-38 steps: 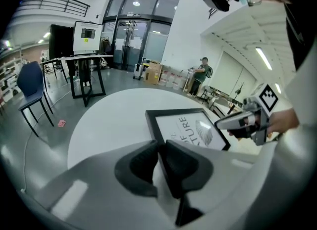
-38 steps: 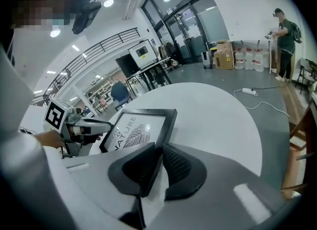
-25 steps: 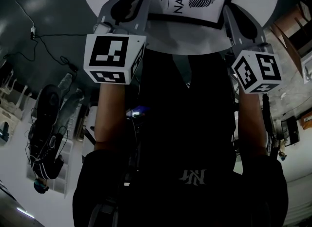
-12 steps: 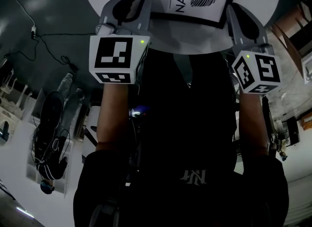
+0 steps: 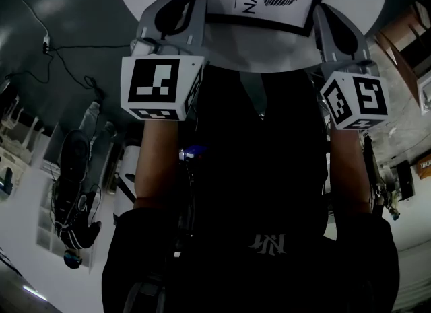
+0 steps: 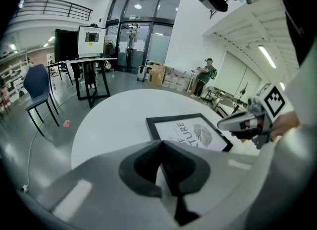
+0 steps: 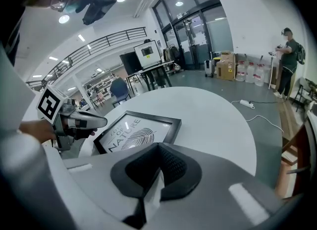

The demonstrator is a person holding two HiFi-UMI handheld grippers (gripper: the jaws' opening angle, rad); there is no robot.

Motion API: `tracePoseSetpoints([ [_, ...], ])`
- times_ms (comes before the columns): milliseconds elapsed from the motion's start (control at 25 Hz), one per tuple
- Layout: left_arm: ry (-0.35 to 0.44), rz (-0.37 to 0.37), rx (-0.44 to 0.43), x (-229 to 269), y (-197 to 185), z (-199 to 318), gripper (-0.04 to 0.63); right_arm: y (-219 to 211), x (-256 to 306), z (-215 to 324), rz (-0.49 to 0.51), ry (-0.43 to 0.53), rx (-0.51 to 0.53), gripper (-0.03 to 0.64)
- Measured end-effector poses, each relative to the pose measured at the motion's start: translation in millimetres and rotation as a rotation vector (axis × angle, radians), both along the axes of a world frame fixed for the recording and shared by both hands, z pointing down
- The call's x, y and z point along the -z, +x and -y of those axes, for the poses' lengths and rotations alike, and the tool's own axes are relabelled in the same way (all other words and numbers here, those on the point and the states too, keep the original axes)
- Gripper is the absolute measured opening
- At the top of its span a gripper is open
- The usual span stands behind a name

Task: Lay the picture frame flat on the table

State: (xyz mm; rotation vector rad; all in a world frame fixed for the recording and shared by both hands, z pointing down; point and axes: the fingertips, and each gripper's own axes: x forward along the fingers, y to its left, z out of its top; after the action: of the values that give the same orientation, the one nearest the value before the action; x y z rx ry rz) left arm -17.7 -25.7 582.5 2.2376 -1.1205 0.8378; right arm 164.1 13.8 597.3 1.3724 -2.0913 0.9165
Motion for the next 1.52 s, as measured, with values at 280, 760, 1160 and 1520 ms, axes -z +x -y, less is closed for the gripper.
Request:
tracePoseSetpoints([
  [280,0.0,-0.025,-0.008,9,4,-4,0.002,-6,13,2,0.024,0.024,0.015,0.0],
  [760,0.097,-0.046,-0.019,91,10,20,0.002,-19,89,29,0.071,0.133,0.021,0.0],
  [1160,0.265,-0.077,-0.042,225,21,48,0.002,-15,222,73,0.061,0.325,0.024,0.0],
  [1520,0.442,-0.104,-0.02,346,14,63,0.002,-13,340,90,0.047,0.495,0.038,0.0],
])
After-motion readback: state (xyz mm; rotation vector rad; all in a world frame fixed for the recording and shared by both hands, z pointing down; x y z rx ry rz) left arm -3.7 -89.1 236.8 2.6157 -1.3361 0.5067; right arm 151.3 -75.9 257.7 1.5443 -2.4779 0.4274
